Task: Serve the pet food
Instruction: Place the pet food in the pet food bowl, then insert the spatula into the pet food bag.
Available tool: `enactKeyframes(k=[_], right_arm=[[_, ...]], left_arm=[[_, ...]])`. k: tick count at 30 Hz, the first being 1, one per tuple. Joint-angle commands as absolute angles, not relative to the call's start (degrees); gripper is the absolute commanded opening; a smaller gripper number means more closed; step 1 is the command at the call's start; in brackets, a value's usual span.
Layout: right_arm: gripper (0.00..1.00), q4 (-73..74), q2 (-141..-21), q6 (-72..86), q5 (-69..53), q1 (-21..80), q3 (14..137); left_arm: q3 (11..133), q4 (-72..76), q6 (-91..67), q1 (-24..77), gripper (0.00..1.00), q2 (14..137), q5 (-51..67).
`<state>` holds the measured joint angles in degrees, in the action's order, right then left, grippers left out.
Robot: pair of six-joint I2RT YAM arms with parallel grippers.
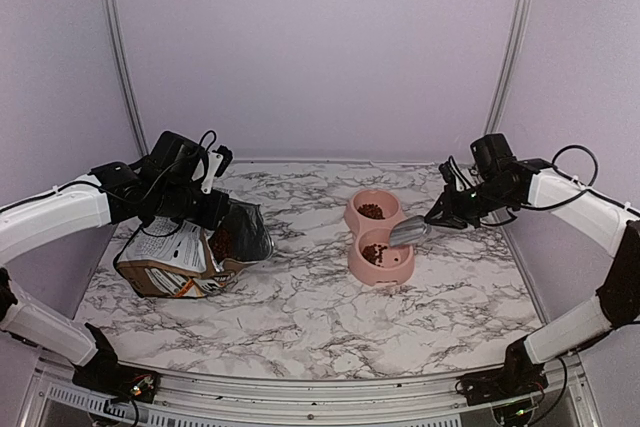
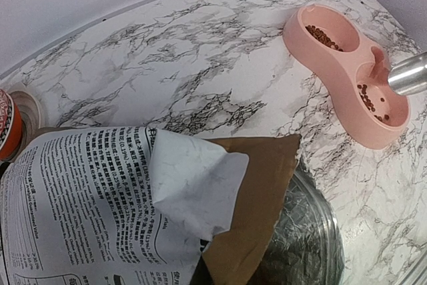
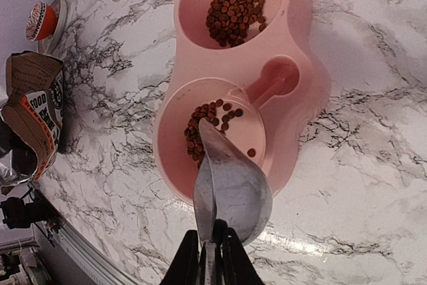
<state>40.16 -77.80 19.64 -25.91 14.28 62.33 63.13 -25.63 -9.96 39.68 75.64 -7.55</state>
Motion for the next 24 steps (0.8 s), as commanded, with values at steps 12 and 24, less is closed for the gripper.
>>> enactKeyframes(k=[12, 24], right_arm=[[0.00, 45.97, -80.97, 12.29, -28.38, 17.67, 76.68], [0.00, 37.58, -83.52, 11.25, -35.47, 34.01, 81.16]], left_arm=[[63.43, -24.53, -10.20, 39.35, 0.00, 74.95, -7.55], [64.79, -24.55, -11.72, 39.31, 0.00, 77.65, -6.24]])
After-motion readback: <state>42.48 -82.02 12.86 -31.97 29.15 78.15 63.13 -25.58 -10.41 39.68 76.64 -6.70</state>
